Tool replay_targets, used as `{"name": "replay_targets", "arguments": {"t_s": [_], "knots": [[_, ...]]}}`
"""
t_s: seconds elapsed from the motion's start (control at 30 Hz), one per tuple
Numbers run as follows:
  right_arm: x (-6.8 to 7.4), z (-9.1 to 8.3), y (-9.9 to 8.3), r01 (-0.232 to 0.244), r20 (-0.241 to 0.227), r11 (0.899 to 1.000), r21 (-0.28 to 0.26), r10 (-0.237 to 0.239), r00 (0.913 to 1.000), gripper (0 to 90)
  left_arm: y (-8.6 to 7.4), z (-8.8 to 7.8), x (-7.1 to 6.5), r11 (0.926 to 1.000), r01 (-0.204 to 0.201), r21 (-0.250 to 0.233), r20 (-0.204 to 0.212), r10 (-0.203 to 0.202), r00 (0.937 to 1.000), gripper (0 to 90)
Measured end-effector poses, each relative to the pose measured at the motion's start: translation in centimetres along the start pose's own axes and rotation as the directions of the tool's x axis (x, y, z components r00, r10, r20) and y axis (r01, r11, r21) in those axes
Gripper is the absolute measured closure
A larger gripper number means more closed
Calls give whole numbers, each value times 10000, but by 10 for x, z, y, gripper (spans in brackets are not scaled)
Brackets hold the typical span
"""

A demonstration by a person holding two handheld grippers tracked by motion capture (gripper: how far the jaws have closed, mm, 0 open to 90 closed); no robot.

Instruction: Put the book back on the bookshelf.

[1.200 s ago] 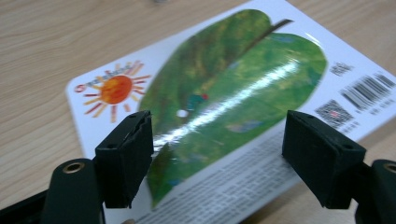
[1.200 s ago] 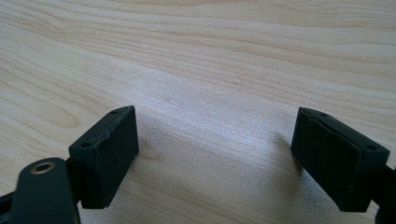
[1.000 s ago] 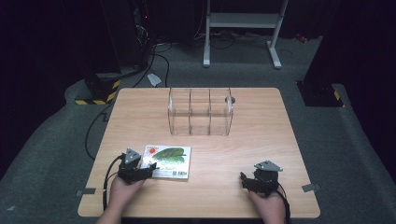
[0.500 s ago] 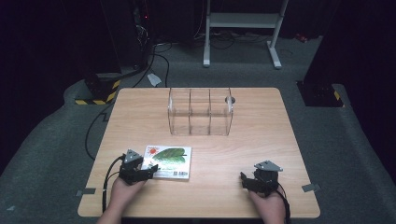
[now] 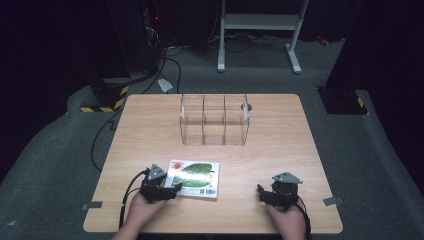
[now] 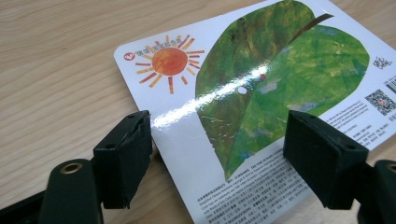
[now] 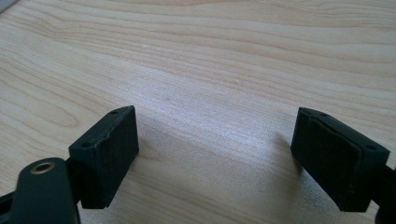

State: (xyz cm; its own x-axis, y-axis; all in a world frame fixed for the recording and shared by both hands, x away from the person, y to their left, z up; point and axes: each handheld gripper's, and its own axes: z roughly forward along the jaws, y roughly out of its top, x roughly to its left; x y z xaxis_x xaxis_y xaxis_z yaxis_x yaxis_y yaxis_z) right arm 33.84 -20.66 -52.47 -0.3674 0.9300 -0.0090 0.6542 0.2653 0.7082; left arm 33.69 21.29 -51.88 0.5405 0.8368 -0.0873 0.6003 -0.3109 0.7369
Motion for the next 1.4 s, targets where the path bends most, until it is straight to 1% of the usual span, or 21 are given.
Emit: {"name": "replay_targets", "arguments": {"t_s": [0.03,0.07,0.1,0.27,0.67,0.77,0.8,0.93,0.97,1.0,1.03,1.07,1.1,1.13,1.17,1.23,1.27,1.3,1.33,1.37,1.4], "knots": [[0,0,0,-8,1,10000,2,8,10000,148,1,2,-6,9998,-204,17,133,204,9997,242],[0,0,0,-8,1,10000,2,8,10000,148,1,2,-6,9998,-204,17,133,204,9997,242],[0,0,0,-7,-1,10000,2,7,10000,148,2,3,-13,9995,-313,40,274,311,9991,242],[0,0,0,-7,1,10000,2,7,10000,148,4,6,-26,9971,-755,58,476,752,9960,245],[0,0,0,3,-1,10000,2,-3,10000,147,4,8,-42,9946,-1034,113,1021,1017,9896,248],[2,0,0,186,-125,9998,-6,-186,9997,141,4,9,-47,9935,-1137,69,1190,1121,9866,250],[2,0,0,231,-204,9997,34,-230,9995,138,4,9,-48,9923,-1239,60,1146,1224,9858,252],[2,-1,-1,312,-266,9995,34,-311,9992,138,4,9,-48,9925,-1219,49,1162,1206,9859,252],[2,-3,0,318,-254,9994,103,-315,9992,180,4,10,-47,9937,-1120,33,1170,1108,9869,258],[3,-5,1,205,-302,9997,121,-201,9993,178,4,10,-47,9946,-1039,5,1120,1032,9883,258],[4,-7,3,53,-574,10000,4,-53,9983,177,4,10,-46,9957,-925,-39,1071,924,9899,258],[4,-7,3,53,-574,10000,4,-53,9983,177,4,10,-46,9957,-925,-39,1071,924,9899,258],[13,-14,8,160,-795,9989,-435,-195,9966,184,4,9,-45,9970,-772,-100,976,778,9922,260],[18,-17,11,232,-876,9982,-558,-280,9958,184,4,9,-45,9981,-602,-106,912,609,9940,259],[18,-17,11,232,-876,9982,-558,-280,9958,184,4,9,-45,9981,-602,-106,912,609,9940,259],[31,-22,19,94,-1487,9968,-791,-211,9887,185,3,10,-45,9999,-104,-133,802,115,9967,256],[41,-22,25,107,-1676,9958,-913,-260,9855,200,1,14,-45,9989,444,-156,819,-430,9957,256],[45,-21,27,129,-1694,9957,-916,-284,9851,205,0,15,-46,9981,575,-231,737,-556,9957,252],[45,-21,27,129,-1694,9957,-916,-284,9851,205,0,15,-46,9981,575,-231,737,-556,9957,255],[57,-17,29,36,-2000,9967,-810,-198,9796,206,1,15,-47,9990,408,-207,675,-393,9969,246],[57,-17,29,36,-2000,9967,-810,-198,9796,206,1,15,-47,9990,408,-207,675,-393,9969,245]]}}
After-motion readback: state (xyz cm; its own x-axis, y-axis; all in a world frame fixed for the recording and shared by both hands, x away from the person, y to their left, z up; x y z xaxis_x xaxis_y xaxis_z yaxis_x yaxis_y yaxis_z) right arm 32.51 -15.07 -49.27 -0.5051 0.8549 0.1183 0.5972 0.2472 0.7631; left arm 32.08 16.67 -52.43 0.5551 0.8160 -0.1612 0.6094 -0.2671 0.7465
